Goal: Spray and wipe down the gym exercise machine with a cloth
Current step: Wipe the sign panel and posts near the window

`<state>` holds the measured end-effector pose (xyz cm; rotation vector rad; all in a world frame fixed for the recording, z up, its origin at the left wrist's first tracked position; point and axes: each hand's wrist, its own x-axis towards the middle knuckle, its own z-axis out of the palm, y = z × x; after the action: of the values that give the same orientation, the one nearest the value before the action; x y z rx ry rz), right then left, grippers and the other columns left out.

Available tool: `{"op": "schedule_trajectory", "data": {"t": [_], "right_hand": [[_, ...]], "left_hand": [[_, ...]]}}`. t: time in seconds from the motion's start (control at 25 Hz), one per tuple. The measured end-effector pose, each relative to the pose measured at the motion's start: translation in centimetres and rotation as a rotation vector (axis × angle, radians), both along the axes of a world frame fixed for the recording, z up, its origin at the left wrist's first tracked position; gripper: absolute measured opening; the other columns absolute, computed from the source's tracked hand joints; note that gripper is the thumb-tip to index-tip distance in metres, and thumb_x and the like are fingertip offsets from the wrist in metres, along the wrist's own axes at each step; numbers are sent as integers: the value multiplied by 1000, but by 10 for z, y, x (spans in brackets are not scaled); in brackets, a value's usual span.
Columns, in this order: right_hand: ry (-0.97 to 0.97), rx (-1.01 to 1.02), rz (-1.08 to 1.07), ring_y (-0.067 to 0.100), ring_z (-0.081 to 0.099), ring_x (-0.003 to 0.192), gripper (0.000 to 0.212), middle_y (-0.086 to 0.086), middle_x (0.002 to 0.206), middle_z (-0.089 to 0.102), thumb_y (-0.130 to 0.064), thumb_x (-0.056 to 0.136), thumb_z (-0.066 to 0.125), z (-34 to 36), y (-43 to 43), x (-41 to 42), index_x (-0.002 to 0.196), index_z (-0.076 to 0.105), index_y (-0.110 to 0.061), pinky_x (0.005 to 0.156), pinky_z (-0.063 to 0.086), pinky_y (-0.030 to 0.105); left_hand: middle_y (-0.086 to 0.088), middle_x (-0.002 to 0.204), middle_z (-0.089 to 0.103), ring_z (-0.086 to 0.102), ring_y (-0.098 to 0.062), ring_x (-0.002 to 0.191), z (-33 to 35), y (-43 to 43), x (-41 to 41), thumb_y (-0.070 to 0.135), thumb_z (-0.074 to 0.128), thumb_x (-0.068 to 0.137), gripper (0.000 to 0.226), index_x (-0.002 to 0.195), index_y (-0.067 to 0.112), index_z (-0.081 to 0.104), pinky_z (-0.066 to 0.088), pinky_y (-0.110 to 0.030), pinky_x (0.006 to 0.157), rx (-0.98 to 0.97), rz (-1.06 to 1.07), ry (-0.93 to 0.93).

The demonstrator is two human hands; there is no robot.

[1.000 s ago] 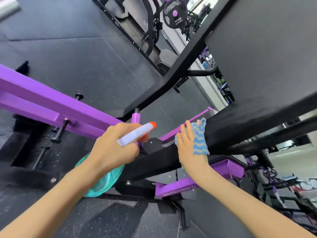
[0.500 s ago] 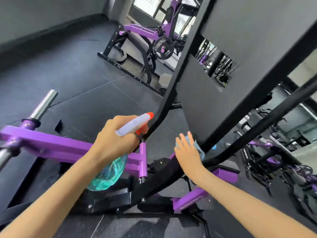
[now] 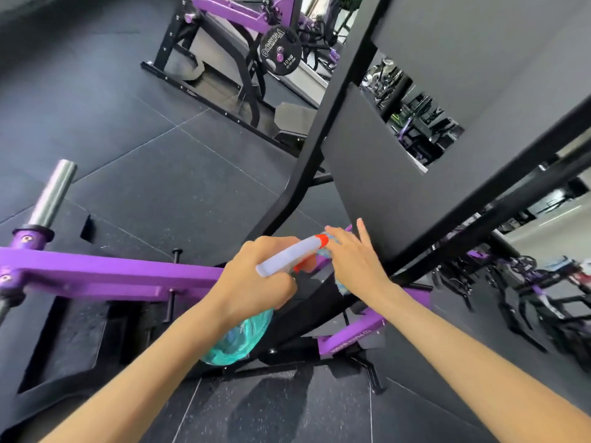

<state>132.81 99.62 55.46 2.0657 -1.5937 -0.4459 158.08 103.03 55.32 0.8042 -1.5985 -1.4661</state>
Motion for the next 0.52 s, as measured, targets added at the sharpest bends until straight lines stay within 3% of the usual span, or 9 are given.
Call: {"op": "schedule_trajectory", "data": {"t": [0.04, 0.12, 0.2, 0.28, 0.32, 0.4, 0.52], "right_hand": [[182, -111, -3, 32, 63, 105, 38, 14, 115, 66, -1, 57, 78, 8, -3, -10, 94, 74, -9, 113, 20, 55], [444, -222, -93, 34, 52, 124, 43, 15, 131, 58, -16, 74, 72, 10, 0, -23, 116, 67, -8, 114, 17, 50], [544, -143, -159, 36, 27, 140, 58, 19, 151, 31, -27, 93, 50, -18, 8, -38, 143, 36, 0, 117, 9, 49], [589, 4, -197, 39, 8, 144, 64, 21, 157, 8, -29, 101, 35, -62, 15, -47, 148, 8, 4, 118, 0, 50], [615, 77, -190, 40, 4, 144, 62, 22, 157, 3, -26, 102, 31, -84, 15, -51, 148, 3, 5, 117, -2, 50], [633, 186, -167, 40, 5, 144, 57, 24, 156, 6, -20, 102, 26, -128, 5, -61, 148, 3, 6, 117, 0, 49], [697, 370, -142, 36, 9, 144, 55, 20, 156, 14, -22, 103, 27, -195, -6, -77, 148, 11, 4, 118, 3, 46]], "left_hand": [[-2, 59, 50, 39, -20, 56, -6, -2, 0, 11, 43, 54, 30, 77, 16, 62, 35, -32, 57, 14, -5, -3], [1, 60, 52, 40, -18, 56, -19, -7, -1, 11, 44, 55, 33, 80, 17, 64, 36, -33, 58, 26, 10, -17], [2, 60, 51, 40, -17, 55, -31, -16, -2, 11, 44, 54, 35, 81, 17, 65, 35, -31, 57, 37, 25, -22], [-8, 70, 57, 42, -17, 57, -41, -24, -8, 11, 46, 55, 34, 82, 18, 66, 36, -29, 56, 57, 19, -8], [-12, 77, 59, 43, -16, 58, -48, -27, -11, 10, 47, 57, 33, 83, 18, 66, 37, -27, 55, 71, 18, 5], [-10, 84, 62, 44, -15, 60, -64, -35, -18, 11, 48, 59, 35, 88, 19, 67, 38, -22, 54, 76, 29, -2], [3, 76, 62, 45, -14, 59, -91, -42, -33, 14, 46, 59, 40, 92, 22, 67, 36, -26, 55, 45, 45, -65]]}}
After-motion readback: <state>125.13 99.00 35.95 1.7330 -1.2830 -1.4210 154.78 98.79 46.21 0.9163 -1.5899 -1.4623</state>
